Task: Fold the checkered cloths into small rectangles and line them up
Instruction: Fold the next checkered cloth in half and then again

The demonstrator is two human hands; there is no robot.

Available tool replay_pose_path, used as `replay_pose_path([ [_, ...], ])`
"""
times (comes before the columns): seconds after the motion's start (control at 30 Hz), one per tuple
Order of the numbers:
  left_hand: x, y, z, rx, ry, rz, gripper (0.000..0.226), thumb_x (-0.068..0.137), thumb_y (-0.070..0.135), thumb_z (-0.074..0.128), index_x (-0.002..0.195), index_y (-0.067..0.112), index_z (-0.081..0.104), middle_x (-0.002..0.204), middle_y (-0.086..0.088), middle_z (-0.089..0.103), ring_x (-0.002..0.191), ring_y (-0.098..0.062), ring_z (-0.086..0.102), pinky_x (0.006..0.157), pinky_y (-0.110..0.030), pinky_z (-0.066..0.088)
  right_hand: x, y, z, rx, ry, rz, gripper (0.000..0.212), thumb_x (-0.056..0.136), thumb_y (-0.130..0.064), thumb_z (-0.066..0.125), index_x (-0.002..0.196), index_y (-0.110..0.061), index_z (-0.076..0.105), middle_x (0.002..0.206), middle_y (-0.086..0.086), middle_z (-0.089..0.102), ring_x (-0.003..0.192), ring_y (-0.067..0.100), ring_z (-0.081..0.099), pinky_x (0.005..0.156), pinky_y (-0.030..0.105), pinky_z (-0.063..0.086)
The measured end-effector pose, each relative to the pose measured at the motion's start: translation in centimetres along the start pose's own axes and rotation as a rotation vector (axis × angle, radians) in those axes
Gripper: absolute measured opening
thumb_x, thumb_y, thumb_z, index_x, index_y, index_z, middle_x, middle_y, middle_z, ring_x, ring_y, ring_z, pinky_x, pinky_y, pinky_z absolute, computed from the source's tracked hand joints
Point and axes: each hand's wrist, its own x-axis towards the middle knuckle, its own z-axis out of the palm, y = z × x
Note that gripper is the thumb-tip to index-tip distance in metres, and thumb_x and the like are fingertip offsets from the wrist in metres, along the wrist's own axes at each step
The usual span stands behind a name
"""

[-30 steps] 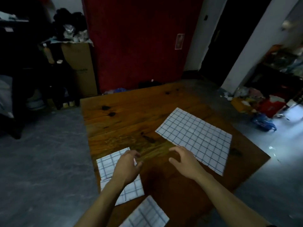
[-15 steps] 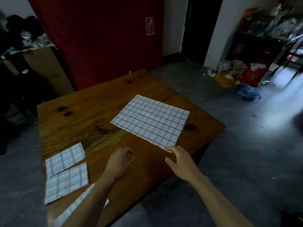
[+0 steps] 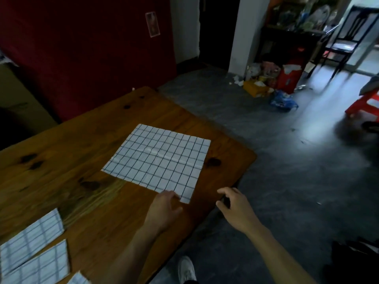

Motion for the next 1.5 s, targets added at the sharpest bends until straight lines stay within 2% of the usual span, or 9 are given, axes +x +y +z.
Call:
replay_pose_path([
  [0.17,4.3,-0.2,1.9,-0.07,0.032,0.016,0.032,0.087,0.033,0.071,0.115,0.028,0.058,0.124,0.008,0.055,0.105,0.0,0.048,0.085,-0.015,0.041,5.4,-1.1,-1.0,-0.073,-0.02,0.017,0.038,0.094,-0.032,0.06,0.13,-0.027,0.051,0.129,-0.008,0.048,0.121,0.008,0.048,0.098,0.028,0.048],
  [0.23,6.0,-0.6,2.2,-0.05,0.044,0.037,0.028,0.091,0.032,0.066,0.117,0.026,0.058,0.126,0.007,0.056,0.108,-0.001,0.048,0.087,-0.014,0.038,7.2,-1.4,-1.0,-0.107,-0.039,0.023,0.038,0.094,-0.032,0.06,0.131,-0.028,0.051,0.129,-0.008,0.048,0.121,0.008,0.049,0.098,0.028,0.049],
  [0.4,9.0,-1.5,1.8,-0.006,0.055,0.01,0.032,0.089,0.033,0.065,0.119,0.027,0.057,0.126,0.006,0.053,0.119,-0.008,0.046,0.099,-0.025,0.043,10.8,-1.6,-0.4,-0.154,-0.084,0.016,0.04,0.094,-0.031,0.06,0.133,-0.024,0.051,0.129,-0.005,0.049,0.118,0.009,0.05,0.098,0.028,0.048],
  [0.57,10.4,-1.7,3.2,-0.031,-0.024,-0.102,0.03,0.087,0.024,0.067,0.115,0.027,0.057,0.123,0.005,0.053,0.103,-0.009,0.055,0.09,-0.028,0.053,14.1,-0.9,0.1,-0.149,-0.165,0.012,0.041,0.094,-0.03,0.06,0.133,-0.025,0.05,0.13,-0.005,0.049,0.12,0.011,0.051,0.102,0.028,0.046],
  [0.7,11.5,-1.2,5.2,0.108,-0.05,-0.098,0.049,0.088,0.024,0.067,0.133,0.028,0.048,0.136,0.005,0.044,0.122,-0.014,0.042,0.102,-0.032,0.045,17.2,0.7,-0.1,-0.122,-0.209,0.009,0.039,0.094,-0.031,0.061,0.131,-0.027,0.052,0.127,-0.005,0.049,0.114,0.009,0.052,0.099,0.027,0.046],
  [0.97,12.5,2.3,8.2,0.148,0.017,-0.271,0.061,0.088,0.031,0.06,0.144,0.025,0.036,0.15,0.007,0.03,0.132,-0.016,0.031,0.102,-0.027,0.042,25.2,3.4,-0.6,-0.109,-0.34,-0.166,0.036,0.096,-0.025,0.058,0.131,-0.026,0.05,0.13,-0.007,0.049,0.122,0.007,0.043,0.1,0.023,0.039],
  [1.13,13.1,3.1,9.4,0.161,0.091,-0.42,0.056,0.074,0.022,0.064,0.13,0.023,0.056,0.135,0.006,0.05,0.118,-0.019,0.048,0.081,-0.032,0.055,29.1,4.8,-0.5,-0.217,-0.449,-0.339,0.037,0.097,-0.024,0.055,0.133,-0.026,0.049,0.137,-0.007,0.046,0.129,0.011,0.039,0.106,0.027,0.037],
  [1.37,13.8,4.3,9.5,0.219,0.141,-0.516,0.047,0.079,0.012,0.06,0.125,0.02,0.061,0.13,0.005,0.055,0.112,-0.022,0.052,0.074,-0.037,0.055,30.3,6.1,0.1,-0.378,-0.579,-0.528,0.044,0.093,-0.025,0.061,0.135,-0.03,0.048,0.14,-0.012,0.04,0.135,0.009,0.029,0.112,0.03,0.026],
  [1.5,13.9,4.9,9.1,0.252,0.105,-0.54,0.044,0.089,0.014,0.051,0.132,0.016,0.052,0.138,0.003,0.045,0.119,-0.022,0.044,0.083,-0.037,0.051,30.3,6.2,-0.2,-0.445,-0.574,-0.555,0.048,0.089,-0.028,0.065,0.134,-0.033,0.048,0.139,-0.015,0.037,0.135,0.008,0.027,0.11,0.029,0.022],
])
